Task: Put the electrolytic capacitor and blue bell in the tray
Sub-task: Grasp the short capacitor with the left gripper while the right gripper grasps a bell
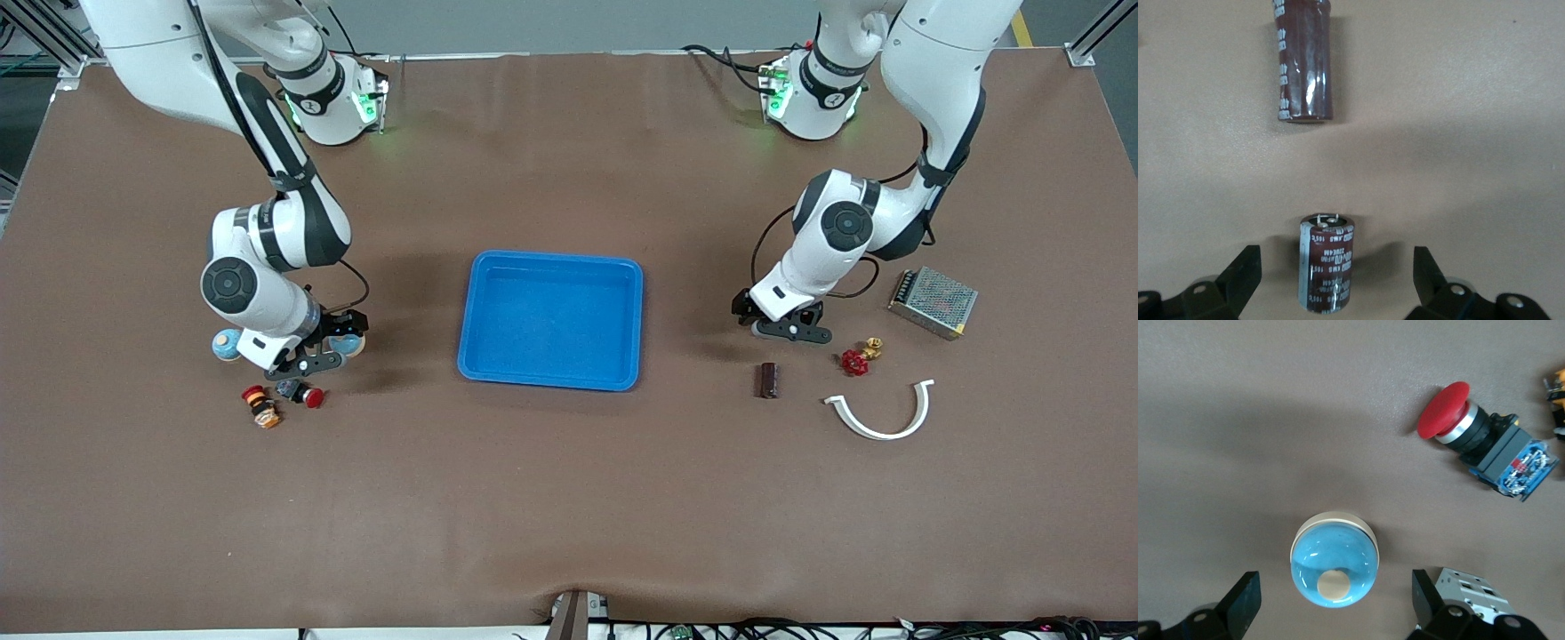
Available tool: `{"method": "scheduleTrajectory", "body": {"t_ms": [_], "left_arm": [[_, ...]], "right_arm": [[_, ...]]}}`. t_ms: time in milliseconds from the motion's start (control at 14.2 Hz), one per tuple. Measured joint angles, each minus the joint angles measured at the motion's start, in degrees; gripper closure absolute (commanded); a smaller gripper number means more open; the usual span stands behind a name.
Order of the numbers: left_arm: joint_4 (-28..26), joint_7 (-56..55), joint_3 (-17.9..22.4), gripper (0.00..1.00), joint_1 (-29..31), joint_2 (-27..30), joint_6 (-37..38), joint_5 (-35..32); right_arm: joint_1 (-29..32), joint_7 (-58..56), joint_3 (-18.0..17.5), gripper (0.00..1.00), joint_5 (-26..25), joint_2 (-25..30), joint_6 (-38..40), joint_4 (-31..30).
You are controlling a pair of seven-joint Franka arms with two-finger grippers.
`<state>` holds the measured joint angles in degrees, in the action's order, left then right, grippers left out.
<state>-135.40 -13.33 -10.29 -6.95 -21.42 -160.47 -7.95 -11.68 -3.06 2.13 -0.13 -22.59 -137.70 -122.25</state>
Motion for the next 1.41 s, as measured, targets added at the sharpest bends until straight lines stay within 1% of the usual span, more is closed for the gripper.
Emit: {"method": "scheduleTrajectory", "body": {"t_ms": [71, 212, 494, 776, 1058, 1199, 1410], "left_arm": [[0.01, 0.0, 0.01, 0.11, 0.04, 0.0, 0.0, 0.0], [0.03, 0.0, 0.01, 0.33, 0.28, 0.0, 0.0, -0.03], [0.21, 0.0, 0.01, 1.0, 0.45, 0.0, 0.0, -0.05], [0.27, 0.02, 0.05, 1.0, 0.48, 0.0, 0.0, -0.06], [0.76, -0.29, 0.73, 1.0, 0.62, 0.06, -0.09, -0.06], [1.4, -4.64, 0.74, 1.0, 0.71, 0.4, 0.0, -0.07], [2.83, -16.1, 0.58, 1.0, 0.34, 0.98, 2.71, -0.2]], "right_arm": [[0.0, 0.0, 0.01, 0.0, 0.0, -0.35, -0.27, 0.0], [0.0, 0.0, 0.07, 0.0, 0.0, -1.17, -1.38, -0.02], [0.01, -0.01, 0.12, 0.0, 0.0, -2.49, -2.87, -0.01], [0.1, -0.01, 0.31, 0.0, 0.0, -3.63, -4.53, -0.01], [0.14, -0.03, 0.43, 0.0, 0.0, -3.81, -4.56, -0.01], [0.13, -0.04, 0.42, 0.0, 0.0, -3.81, -4.55, -0.01], [0.08, -0.06, 0.4, 0.0, 0.0, -3.82, -4.55, -0.01]]}}
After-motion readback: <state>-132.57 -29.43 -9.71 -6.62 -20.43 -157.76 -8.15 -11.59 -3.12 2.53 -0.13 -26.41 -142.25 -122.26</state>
